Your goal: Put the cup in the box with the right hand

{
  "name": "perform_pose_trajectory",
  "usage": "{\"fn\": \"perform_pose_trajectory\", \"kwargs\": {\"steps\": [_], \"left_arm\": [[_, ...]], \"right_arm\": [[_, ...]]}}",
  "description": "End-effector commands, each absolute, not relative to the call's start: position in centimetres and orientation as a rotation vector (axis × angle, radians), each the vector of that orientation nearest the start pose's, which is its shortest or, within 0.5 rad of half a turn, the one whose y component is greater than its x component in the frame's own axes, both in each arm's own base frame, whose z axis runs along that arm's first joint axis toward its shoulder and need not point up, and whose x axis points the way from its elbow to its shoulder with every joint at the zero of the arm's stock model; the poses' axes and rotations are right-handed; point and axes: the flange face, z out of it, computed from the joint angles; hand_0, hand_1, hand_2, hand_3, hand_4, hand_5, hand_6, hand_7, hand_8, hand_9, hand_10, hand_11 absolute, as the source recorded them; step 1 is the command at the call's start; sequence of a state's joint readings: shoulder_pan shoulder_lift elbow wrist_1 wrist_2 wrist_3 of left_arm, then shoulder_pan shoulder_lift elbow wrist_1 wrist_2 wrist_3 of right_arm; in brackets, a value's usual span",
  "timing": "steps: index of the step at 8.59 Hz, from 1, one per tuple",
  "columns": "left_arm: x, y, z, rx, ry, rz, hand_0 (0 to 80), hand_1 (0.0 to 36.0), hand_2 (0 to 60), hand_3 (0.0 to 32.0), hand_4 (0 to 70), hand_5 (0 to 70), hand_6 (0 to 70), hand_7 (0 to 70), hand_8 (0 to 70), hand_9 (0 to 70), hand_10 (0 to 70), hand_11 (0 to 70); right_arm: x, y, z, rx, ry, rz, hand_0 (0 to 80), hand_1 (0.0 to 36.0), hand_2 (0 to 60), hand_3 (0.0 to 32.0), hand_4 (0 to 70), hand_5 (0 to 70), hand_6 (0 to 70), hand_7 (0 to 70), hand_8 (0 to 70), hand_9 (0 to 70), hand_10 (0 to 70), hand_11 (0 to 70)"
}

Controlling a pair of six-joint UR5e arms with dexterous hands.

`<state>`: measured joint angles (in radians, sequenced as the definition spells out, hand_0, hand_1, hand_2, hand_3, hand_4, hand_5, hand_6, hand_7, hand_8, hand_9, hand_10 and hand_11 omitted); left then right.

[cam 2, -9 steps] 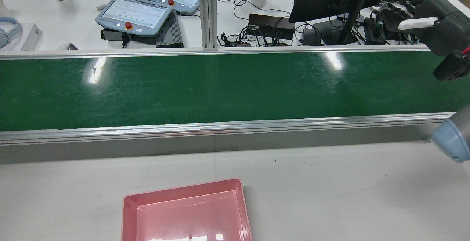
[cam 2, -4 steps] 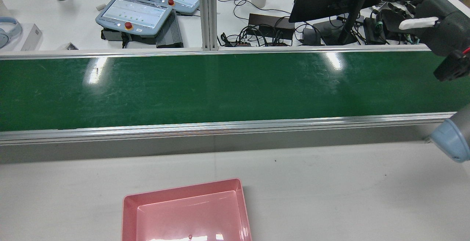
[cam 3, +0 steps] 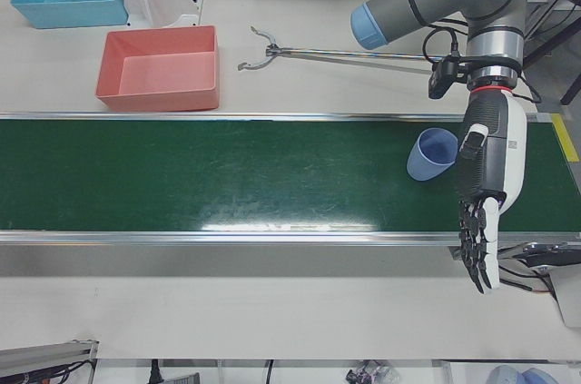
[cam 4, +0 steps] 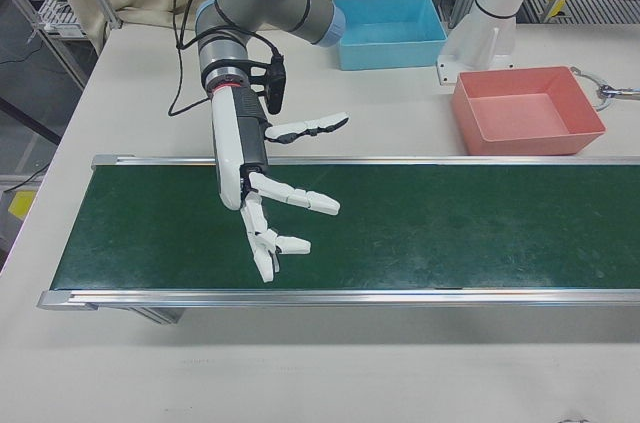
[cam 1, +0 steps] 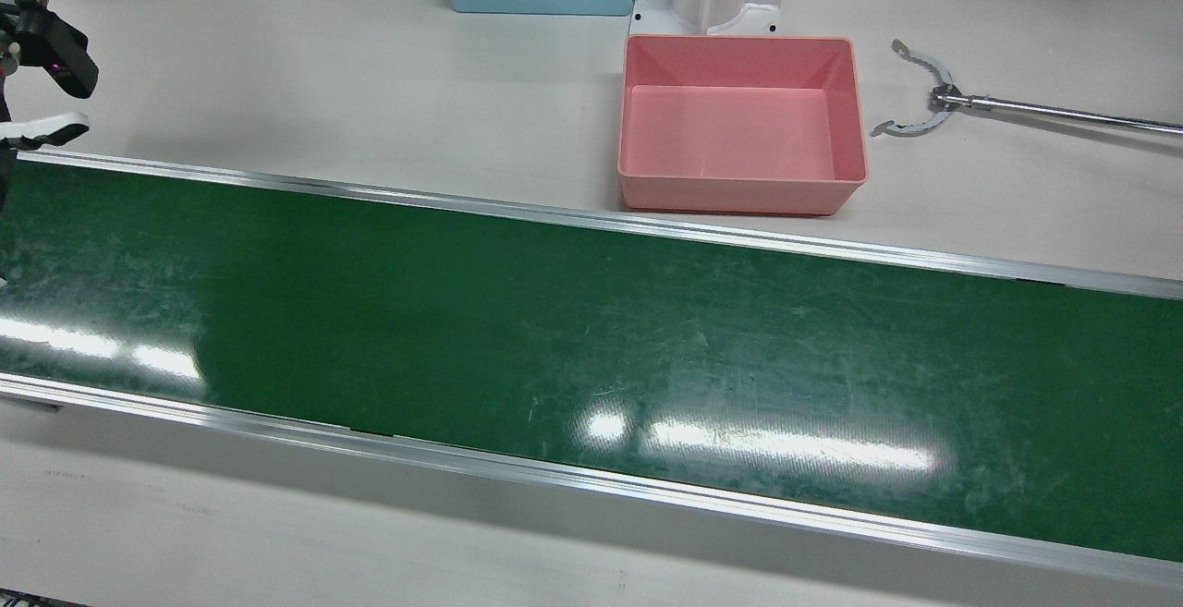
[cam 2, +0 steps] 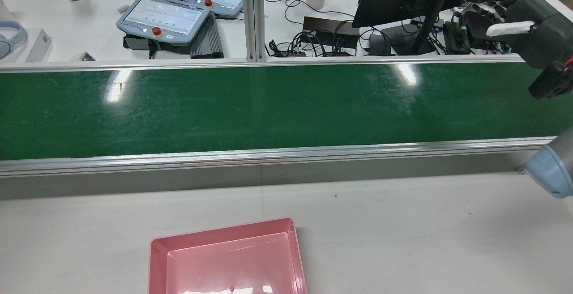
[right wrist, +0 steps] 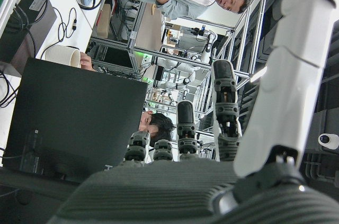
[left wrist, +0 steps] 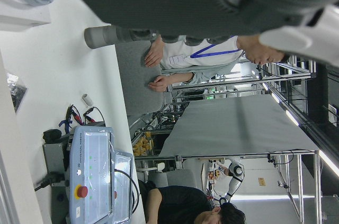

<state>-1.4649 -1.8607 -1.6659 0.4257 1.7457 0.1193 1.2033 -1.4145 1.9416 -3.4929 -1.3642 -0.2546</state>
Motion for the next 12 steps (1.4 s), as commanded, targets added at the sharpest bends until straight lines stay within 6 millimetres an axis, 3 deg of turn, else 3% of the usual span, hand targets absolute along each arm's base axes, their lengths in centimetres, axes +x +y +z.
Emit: {"fn": "perform_pose_trajectory", "kwargs": {"steps": [1, 12], "left_arm": [[-5.33, -58.81, 52.60, -0.170, 1.994, -2.040, 0.0, 0.0, 0.0, 0.0, 0.0, 0.0, 0.0, 0.0, 0.0, 0.0, 0.0, 0.0], [-5.42, -58.80, 52.60, -0.168, 1.994, -2.041, 0.0, 0.0, 0.0, 0.0, 0.0, 0.0, 0.0, 0.0, 0.0, 0.0, 0.0, 0.0]], "right_arm": [[-4.15, -53.88, 46.66, -0.079, 2.604, -2.155, 55.6, 12.3, 0.0, 0.0, 34.1, 5.4, 9.1, 40.1, 2.0, 9.3, 6.6, 11.3], [-4.01, -53.71, 46.48, -0.078, 2.608, -2.149, 55.7, 12.3, 0.0, 0.0, 33.6, 5.4, 8.9, 39.4, 1.6, 8.7, 6.3, 10.8]]}}
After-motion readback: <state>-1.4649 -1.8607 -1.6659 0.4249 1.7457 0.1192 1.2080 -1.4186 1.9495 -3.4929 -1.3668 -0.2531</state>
